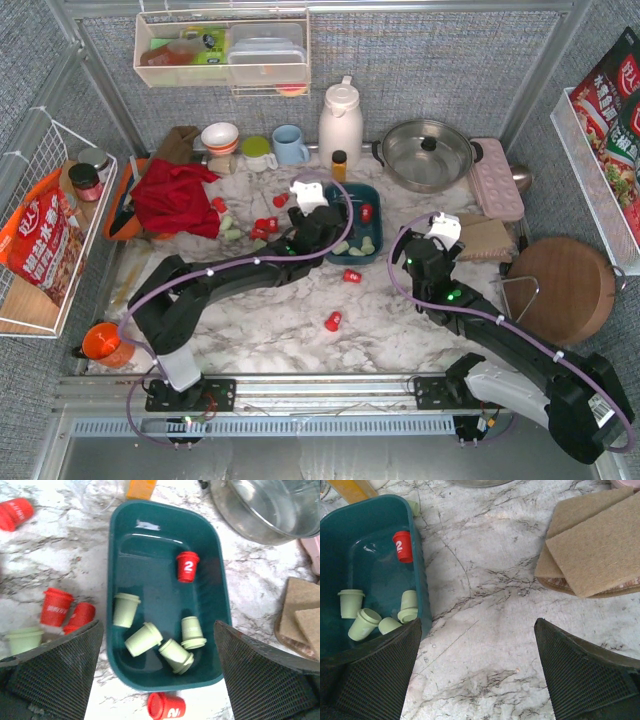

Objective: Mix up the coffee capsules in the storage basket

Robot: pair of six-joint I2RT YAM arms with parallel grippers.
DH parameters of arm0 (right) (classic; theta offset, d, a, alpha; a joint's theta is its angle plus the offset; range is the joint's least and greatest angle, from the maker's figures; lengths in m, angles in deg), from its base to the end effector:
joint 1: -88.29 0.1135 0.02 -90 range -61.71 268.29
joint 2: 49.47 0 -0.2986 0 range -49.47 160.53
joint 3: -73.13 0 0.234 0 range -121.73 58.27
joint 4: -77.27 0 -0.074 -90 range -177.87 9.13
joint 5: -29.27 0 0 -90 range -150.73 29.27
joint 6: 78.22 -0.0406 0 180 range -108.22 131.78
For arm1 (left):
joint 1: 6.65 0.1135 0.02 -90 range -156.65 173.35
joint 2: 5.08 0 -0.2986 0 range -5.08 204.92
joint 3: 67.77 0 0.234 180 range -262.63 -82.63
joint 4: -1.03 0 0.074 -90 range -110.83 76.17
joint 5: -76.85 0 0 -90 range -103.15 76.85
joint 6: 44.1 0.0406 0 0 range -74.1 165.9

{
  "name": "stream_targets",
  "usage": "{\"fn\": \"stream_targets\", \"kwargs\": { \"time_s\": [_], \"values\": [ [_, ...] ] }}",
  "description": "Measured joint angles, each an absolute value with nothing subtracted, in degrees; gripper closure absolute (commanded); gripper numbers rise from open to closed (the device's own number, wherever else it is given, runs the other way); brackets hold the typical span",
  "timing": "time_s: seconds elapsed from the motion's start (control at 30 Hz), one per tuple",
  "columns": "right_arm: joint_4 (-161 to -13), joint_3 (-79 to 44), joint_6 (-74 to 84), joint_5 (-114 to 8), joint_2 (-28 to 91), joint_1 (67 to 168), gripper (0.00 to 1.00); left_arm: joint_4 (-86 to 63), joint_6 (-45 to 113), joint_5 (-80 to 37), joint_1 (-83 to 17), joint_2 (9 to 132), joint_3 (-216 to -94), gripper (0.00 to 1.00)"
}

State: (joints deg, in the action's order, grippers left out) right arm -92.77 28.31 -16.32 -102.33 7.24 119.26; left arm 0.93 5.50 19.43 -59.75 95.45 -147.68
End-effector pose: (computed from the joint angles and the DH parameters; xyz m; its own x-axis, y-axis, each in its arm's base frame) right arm 0.1699 0.0705 0.2760 -0.2139 0.2824 -0.9351 0.2770 0.9355 0.2192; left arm 0.2545 -0.3026 0.2864 -0.4025 -0.3735 -0.8358 0.1452 0.8754 -0.4611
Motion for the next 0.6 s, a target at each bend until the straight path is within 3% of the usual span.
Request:
{"fn": "stream_targets", "kwargs": {
  "time_s": [0.3, 0.6],
  "values": [
    [-92.8, 28.3, -16.3, -102.3, 7.5, 119.0, 0.01, -8.3, -4.3, 26.3, -59.6, 89.5, -143.6, 0.01],
    [-92.8, 28.3, -16.3, -102.3, 8.2, 118.9, 0.01, -14.5, 0.1, 17.7, -59.7, 83.6, -140.2, 0.01]
  ]
}}
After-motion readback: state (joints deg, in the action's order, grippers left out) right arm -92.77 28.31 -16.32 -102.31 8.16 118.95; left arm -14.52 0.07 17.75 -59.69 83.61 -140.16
